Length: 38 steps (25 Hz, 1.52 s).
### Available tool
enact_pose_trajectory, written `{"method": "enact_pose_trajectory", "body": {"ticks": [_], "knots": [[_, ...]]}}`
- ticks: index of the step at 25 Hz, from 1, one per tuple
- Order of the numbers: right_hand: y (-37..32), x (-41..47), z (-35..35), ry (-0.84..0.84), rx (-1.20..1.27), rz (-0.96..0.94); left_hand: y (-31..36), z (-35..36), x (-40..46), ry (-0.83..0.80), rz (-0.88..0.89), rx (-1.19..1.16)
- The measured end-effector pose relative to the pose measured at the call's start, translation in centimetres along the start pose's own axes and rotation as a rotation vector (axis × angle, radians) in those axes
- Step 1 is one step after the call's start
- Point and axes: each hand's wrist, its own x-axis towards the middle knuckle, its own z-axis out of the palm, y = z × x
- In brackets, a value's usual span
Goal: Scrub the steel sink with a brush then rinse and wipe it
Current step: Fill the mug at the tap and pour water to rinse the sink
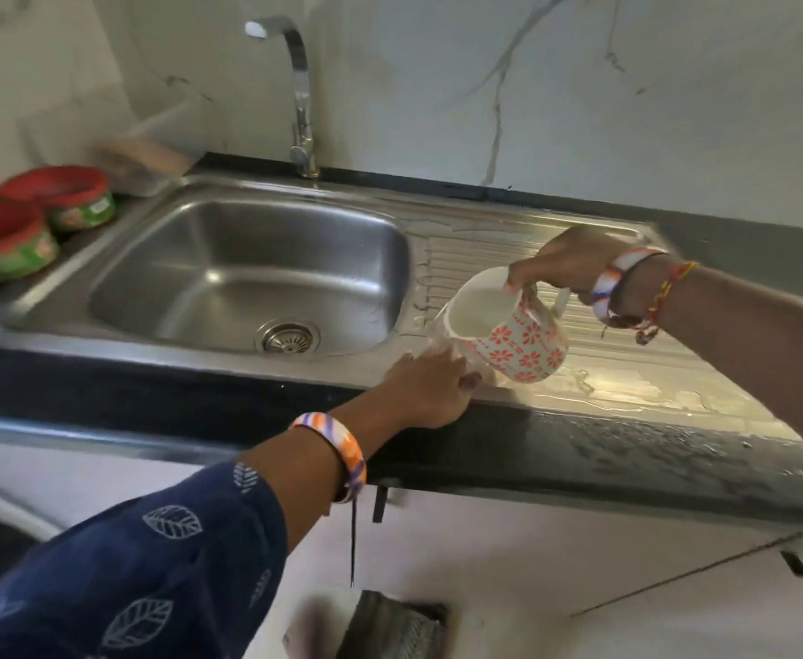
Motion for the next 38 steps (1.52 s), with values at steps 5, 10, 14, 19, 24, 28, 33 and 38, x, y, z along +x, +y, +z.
{"method": "enact_pose_trajectory", "body": {"ticks": [5, 10, 14, 19, 24, 28, 33, 38], "knots": [[-4.7, 1.2, 3.7, -0.173, 0.123, -0.141, -7.8, -2.7, -4.5, 0.086, -0.152, 0.152], [-6.2, 0.9, 5.0, -0.236, 0.557, -0.084, -13.7, -7.3, -8.2, 0.0, -0.599, 0.27], [-5.7, 0.7, 2.3, -0.249, 0.571, -0.152, -12.4, -8.3, -7.6, 0.102, -0.541, 0.152], [-5.7, 1.3, 0.8, -0.141, 0.049, -0.238, -7.5, -4.1, -4.2, 0.015, -0.257, 0.096], [-9.1, 1.3, 3.7, -0.233, -0.171, -0.176, -8.6, -3.3, -4.7, 0.058, -0.203, 0.139], [-14.7, 2.2, 7.8, -0.369, -0.242, -0.258, -13.7, -5.2, -8.5, 0.154, -0.335, 0.171], [-24.3, 2.9, 13.7, -0.472, -0.243, -0.441, -23.6, -8.7, -13.6, 0.097, -0.582, 0.266], [-30.9, 5.8, 18.3, -0.572, -0.031, -0.399, -30.3, -11.2, -16.3, 0.206, -0.792, 0.281]]}}
